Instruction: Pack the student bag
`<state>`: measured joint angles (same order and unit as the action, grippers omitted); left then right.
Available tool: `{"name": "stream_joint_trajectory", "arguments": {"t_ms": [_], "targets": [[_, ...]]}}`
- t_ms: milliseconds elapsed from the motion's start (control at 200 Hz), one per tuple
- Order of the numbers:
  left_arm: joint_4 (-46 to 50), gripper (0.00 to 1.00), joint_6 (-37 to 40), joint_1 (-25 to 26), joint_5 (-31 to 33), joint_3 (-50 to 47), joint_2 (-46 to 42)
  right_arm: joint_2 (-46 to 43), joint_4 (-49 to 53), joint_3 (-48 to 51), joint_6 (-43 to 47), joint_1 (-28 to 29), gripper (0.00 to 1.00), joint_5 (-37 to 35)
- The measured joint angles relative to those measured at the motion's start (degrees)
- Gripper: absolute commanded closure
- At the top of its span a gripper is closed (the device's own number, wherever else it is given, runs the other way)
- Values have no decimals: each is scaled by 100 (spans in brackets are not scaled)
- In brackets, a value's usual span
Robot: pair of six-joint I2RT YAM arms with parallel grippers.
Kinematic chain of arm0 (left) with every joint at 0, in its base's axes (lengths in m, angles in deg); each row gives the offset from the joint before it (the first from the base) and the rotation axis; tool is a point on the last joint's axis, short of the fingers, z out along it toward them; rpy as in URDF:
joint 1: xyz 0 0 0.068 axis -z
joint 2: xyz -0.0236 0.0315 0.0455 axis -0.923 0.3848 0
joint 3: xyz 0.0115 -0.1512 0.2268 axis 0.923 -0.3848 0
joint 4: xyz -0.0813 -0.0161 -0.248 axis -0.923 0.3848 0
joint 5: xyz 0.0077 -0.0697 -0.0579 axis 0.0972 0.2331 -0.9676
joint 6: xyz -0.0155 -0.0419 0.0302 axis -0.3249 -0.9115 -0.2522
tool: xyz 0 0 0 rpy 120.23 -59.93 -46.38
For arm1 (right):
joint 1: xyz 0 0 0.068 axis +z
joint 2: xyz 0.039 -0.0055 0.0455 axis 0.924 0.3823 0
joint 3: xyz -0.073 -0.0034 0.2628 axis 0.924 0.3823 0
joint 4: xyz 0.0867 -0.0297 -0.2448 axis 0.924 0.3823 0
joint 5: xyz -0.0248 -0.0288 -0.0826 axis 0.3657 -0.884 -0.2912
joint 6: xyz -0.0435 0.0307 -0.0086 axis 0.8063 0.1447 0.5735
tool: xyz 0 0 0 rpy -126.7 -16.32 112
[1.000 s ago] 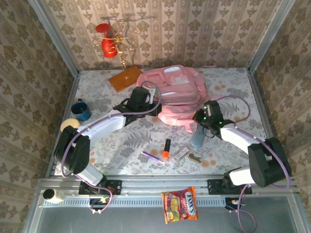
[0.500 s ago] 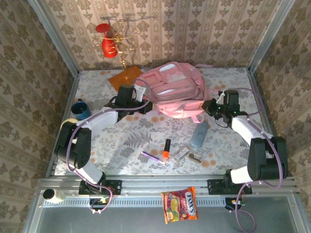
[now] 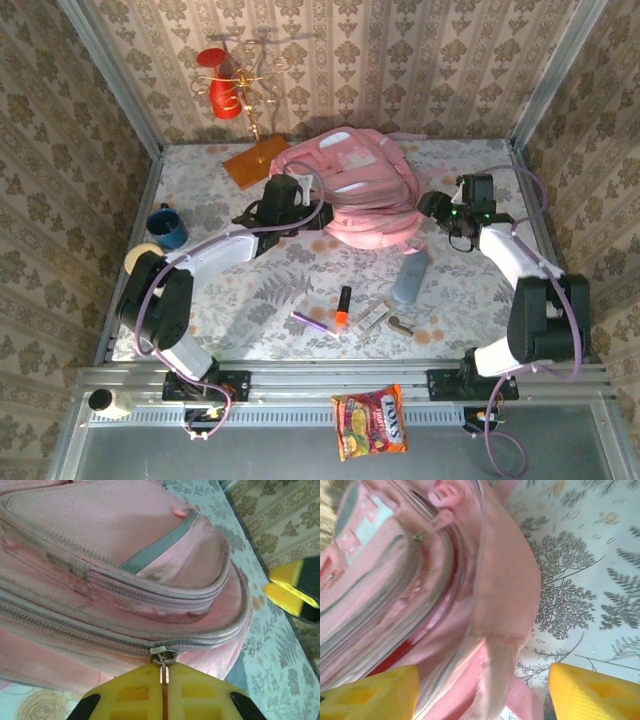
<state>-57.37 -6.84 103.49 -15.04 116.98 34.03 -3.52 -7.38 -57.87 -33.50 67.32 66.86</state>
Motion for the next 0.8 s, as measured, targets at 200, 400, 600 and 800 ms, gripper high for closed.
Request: {"name": "stream_joint_trajectory", "arguments": {"t_ms": [200, 400, 600, 800], "targets": [[11, 100, -186, 216, 260, 120, 111, -990, -127, 380, -238, 1390, 18, -455], [48, 100, -184, 323, 407, 122, 127, -144, -442, 387, -627, 2334, 13, -726], [120, 100, -164, 398, 452, 122, 138, 413, -850, 409, -1016, 2450, 21, -1189], [120, 100, -79, 411, 435, 120, 138, 590, -1598, 483, -1117, 2459, 77, -1329]]}}
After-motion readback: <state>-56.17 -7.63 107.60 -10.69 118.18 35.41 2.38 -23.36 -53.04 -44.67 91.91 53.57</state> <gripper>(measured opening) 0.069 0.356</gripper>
